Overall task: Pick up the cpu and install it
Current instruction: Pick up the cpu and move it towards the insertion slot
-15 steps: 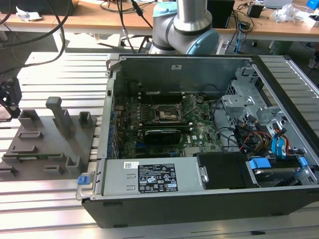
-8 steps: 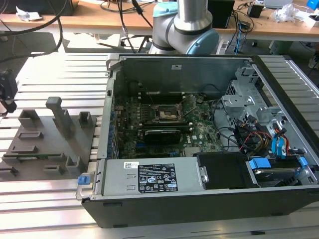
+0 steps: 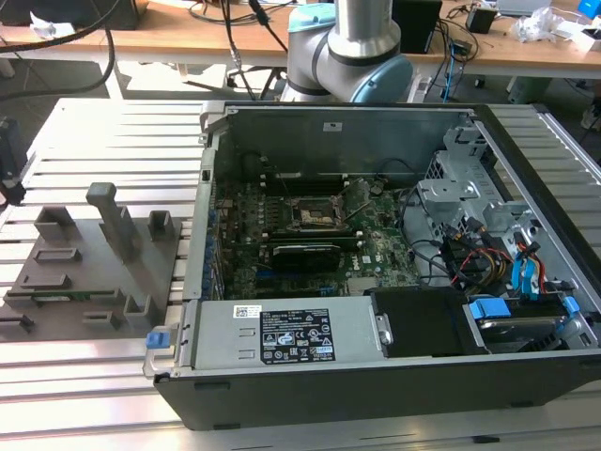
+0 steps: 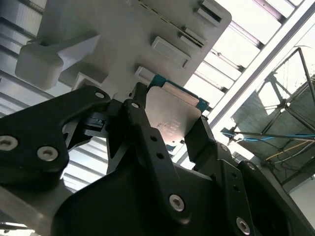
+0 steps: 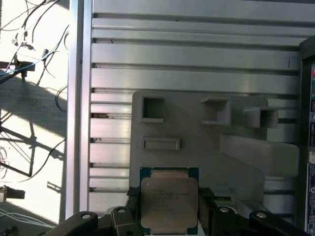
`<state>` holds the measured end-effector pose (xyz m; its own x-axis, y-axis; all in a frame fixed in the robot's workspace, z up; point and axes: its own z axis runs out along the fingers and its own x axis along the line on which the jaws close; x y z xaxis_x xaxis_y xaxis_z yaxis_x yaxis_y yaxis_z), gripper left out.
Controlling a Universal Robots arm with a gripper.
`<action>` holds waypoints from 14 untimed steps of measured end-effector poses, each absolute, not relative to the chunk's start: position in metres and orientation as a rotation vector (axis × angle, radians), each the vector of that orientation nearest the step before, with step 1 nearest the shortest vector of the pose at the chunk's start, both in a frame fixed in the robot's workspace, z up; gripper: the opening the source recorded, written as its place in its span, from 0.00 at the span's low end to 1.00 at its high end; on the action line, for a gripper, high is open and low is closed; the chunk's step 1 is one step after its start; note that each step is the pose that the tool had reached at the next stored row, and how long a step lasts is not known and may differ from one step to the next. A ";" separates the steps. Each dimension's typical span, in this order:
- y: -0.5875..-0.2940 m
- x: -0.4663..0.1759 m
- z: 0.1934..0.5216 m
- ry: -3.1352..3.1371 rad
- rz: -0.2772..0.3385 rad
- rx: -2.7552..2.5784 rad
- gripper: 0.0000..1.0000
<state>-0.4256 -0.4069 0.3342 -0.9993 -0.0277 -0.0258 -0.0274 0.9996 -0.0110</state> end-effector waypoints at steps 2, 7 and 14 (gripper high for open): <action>-0.407 -0.426 0.339 3.115 -0.017 -0.043 0.55; -0.407 -0.426 0.348 3.115 -0.017 -0.043 0.55; -0.407 -0.426 0.363 3.115 -0.017 -0.043 0.55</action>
